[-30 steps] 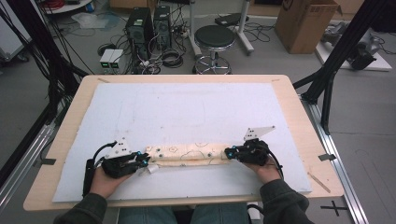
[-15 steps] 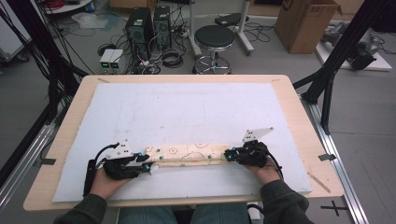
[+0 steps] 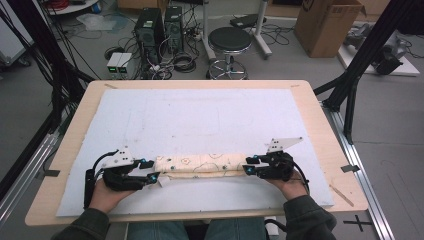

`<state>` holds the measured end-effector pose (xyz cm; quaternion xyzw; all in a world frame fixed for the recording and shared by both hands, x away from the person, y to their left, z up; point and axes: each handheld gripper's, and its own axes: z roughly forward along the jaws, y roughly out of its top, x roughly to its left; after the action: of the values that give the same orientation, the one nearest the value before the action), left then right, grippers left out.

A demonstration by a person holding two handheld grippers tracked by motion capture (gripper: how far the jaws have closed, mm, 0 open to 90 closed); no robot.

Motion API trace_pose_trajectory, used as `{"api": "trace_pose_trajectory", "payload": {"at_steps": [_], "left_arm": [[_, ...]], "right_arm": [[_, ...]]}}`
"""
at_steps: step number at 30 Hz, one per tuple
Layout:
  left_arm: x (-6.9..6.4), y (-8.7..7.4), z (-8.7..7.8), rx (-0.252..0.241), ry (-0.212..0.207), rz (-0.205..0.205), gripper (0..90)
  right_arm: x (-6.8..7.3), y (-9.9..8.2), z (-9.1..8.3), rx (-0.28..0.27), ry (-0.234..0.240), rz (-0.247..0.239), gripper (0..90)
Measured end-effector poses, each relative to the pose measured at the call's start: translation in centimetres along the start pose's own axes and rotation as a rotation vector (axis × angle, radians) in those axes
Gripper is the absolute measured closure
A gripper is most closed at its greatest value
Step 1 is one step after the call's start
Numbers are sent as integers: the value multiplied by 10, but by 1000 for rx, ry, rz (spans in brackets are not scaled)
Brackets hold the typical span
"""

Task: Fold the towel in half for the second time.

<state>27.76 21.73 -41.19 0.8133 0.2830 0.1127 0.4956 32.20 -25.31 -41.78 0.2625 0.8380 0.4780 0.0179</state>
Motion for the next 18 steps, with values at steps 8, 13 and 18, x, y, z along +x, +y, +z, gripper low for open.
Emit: {"api": "trace_pose_trajectory", "payload": {"at_steps": [8,13,18], "left_arm": [[2,19,10,-18,11,8,494],[4,26,26,4,21,8,505],[4,30,42,52,7,32,586]], "right_arm": [[1,19,-6,-42,15,-22,615],[-3,35,10,-31,22,-31,618],[-8,44,35,3,35,-31,618]]}}
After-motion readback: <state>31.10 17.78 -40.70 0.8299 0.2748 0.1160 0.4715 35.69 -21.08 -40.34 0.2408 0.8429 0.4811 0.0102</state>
